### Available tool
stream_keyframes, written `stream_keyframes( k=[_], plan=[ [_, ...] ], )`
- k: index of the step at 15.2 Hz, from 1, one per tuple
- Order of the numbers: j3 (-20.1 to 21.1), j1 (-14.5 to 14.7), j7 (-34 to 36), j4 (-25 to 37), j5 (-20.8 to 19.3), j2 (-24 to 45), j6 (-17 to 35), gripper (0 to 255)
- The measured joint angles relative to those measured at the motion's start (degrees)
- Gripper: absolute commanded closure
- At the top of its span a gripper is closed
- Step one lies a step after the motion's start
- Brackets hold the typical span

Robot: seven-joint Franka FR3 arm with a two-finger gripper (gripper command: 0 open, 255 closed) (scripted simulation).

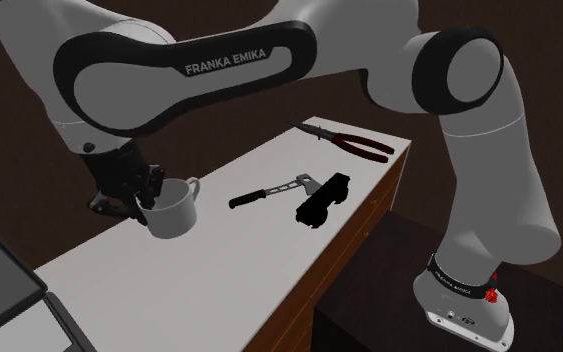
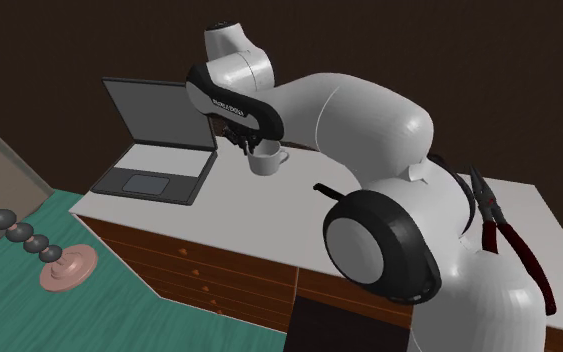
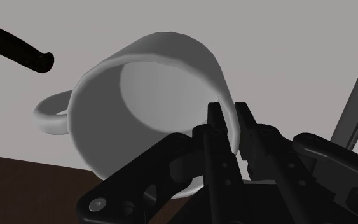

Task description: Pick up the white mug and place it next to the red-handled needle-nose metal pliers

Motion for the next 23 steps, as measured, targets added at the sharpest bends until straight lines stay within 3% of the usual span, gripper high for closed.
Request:
stream_keyframes(
  k=[10,23],
  plan=[
    [-0.2,2.5,-1.1,11.0,-0.8,2.0,-8.8,255],
    [-2.1,-16.2,-16.2,-15.4,8.9,-17.2,1.7,255]
  ],
)
